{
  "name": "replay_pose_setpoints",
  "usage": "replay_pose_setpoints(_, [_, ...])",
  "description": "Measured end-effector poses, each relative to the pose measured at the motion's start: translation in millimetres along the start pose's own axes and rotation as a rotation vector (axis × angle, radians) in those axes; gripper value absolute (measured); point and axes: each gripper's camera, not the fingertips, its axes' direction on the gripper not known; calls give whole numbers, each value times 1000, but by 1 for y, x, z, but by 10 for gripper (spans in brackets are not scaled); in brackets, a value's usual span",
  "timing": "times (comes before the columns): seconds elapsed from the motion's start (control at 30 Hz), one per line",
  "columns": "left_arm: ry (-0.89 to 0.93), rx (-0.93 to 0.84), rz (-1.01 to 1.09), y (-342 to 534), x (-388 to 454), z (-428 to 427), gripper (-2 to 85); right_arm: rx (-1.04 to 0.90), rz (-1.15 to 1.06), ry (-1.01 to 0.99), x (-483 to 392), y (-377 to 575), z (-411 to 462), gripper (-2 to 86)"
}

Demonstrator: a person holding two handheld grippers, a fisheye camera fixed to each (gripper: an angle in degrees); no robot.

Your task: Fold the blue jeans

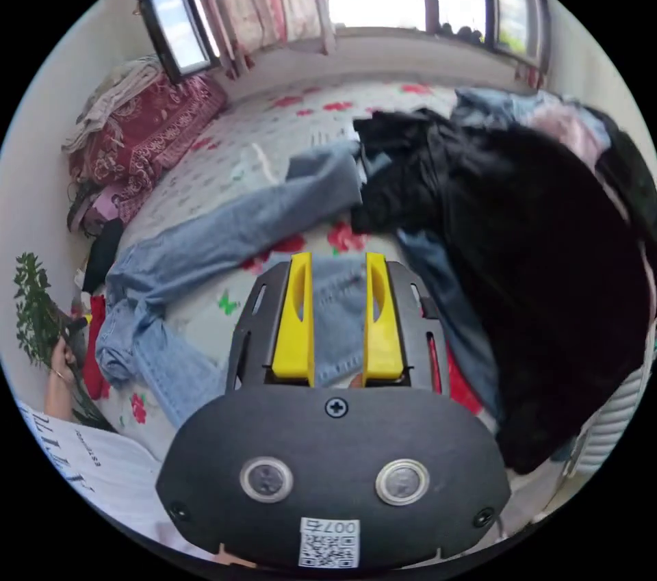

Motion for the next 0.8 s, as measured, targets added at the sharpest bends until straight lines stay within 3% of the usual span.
replay_pose_setpoints(0.1, [78,-78,-11,66,3,-6,128,-160,180,-62,52,64,19,109])
replay_pose_setpoints(0.27, [89,-125,175,107,54,-10,151,-126,281,-114,79,80,20,94])
replay_pose_setpoints(0.37, [-122,-171,342,105,100,20,101,-112,314,-83,79,58,23,49])
replay_pose_setpoints(0.4, [-261,-207,392,102,112,39,79,-118,287,-160,79,49,27,28])
replay_pose_setpoints(0.47, [-312,-227,463,92,124,45,54,-162,296,-286,82,37,30,10])
replay_pose_setpoints(0.63, [-370,-37,457,77,112,-31,34,232,242,-353,115,36,-96,4])
replay_pose_setpoints(0.73, [-298,15,411,85,97,-63,36,239,215,-243,136,44,-138,20])
replay_pose_setpoints(0.8, [-286,16,399,92,93,-67,38,185,236,-275,144,49,-128,43])
